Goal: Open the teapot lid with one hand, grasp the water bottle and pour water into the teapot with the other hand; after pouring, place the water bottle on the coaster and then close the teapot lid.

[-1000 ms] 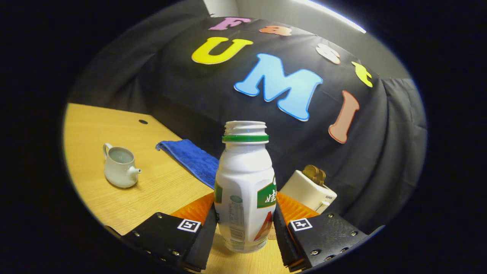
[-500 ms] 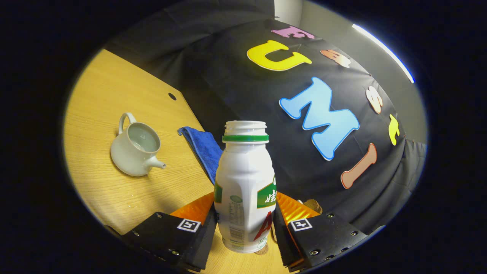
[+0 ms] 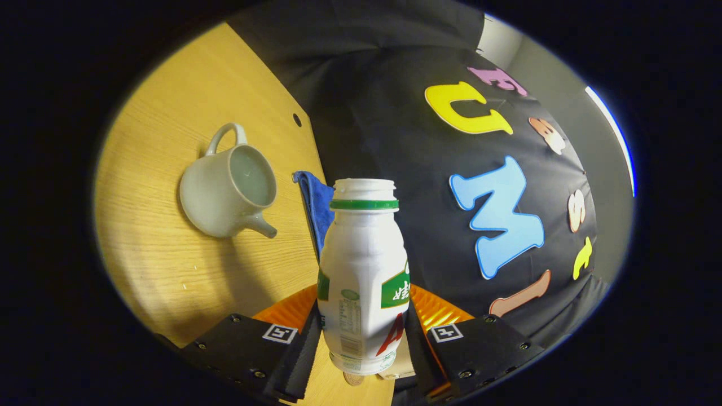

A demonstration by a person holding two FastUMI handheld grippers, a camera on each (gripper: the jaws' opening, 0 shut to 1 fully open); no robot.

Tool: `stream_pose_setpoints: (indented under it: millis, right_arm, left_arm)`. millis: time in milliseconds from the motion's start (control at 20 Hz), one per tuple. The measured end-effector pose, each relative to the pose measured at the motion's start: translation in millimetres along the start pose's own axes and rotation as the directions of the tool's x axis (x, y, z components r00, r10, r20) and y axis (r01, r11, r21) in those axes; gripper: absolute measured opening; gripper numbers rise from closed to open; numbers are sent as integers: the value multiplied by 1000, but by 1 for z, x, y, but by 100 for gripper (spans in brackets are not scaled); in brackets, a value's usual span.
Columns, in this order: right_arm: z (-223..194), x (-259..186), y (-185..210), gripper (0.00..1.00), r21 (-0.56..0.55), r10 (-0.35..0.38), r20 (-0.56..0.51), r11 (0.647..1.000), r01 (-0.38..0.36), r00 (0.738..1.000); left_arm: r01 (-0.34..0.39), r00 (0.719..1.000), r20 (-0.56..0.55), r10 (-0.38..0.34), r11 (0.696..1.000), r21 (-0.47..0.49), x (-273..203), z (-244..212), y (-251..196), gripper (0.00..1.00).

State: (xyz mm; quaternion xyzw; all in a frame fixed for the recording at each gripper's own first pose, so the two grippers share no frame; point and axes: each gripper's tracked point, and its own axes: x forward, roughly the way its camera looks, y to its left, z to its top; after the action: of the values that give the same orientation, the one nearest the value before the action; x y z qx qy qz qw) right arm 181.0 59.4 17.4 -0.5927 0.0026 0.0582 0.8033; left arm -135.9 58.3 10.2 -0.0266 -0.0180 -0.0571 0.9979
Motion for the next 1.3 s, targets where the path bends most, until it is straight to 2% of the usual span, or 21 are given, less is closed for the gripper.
stream_pose_setpoints:
  millis: [200,250,300,350,400,450,500,550,600,750,800,850,900,950,1300]
  right_arm:
    - [9,8,5,71,-127,-7,-2,992,6,1000]
    - [10,9,4,71,-159,-10,2,987,10,1000]
    - [11,10,4,71,-186,-14,5,982,15,1000]
    - [11,11,4,71,-213,-16,9,977,18,1000]
    - [12,12,3,71,-236,-20,9,972,22,1000]
    - [12,12,3,71,-255,-21,9,967,22,1000]
    - [13,12,2,71,-268,-21,10,963,23,1000]
    - [14,11,2,71,-280,-20,10,960,22,1000]
    - [14,12,1,71,-294,-22,10,956,24,1000]
    - [17,13,1,71,-339,-25,17,940,29,1000]
    - [19,13,0,71,-359,-28,20,933,34,999]
    - [20,14,0,71,-376,-33,23,926,40,999]
    - [20,14,1,71,-388,-34,25,921,41,999]
    - [20,14,2,71,-394,-32,25,918,40,999]
    - [23,18,-2,71,-485,-46,29,873,54,999]
  left_arm:
    - [9,1000,0,-9,1000,21,0,-1,-5,17]
    - [10,1000,4,-10,1000,29,0,1,-7,13]
    - [11,1000,6,-11,999,38,0,1,-8,17]
    - [10,1000,8,-10,999,47,0,1,-8,13]
    - [10,1000,9,-10,999,52,0,2,-8,13]
    - [12,1000,8,-12,998,54,-1,1,-9,17]
    - [13,1000,5,-14,998,56,-1,1,-10,13]
    - [14,1000,5,-14,998,57,0,0,-10,17]
    - [13,1000,3,-13,998,57,0,0,-9,13]
    - [11,1000,0,-11,998,59,0,-1,-10,17]
    - [10,1000,-2,-10,998,60,0,-2,-9,17]
    - [9,1000,-3,-9,998,61,0,-3,-9,13]
    - [8,1000,-3,-8,998,60,1,-3,-9,13]
    - [9,1000,-6,-8,998,59,1,-3,-9,17]
    - [8,1000,-13,-7,998,65,0,-6,-7,17]
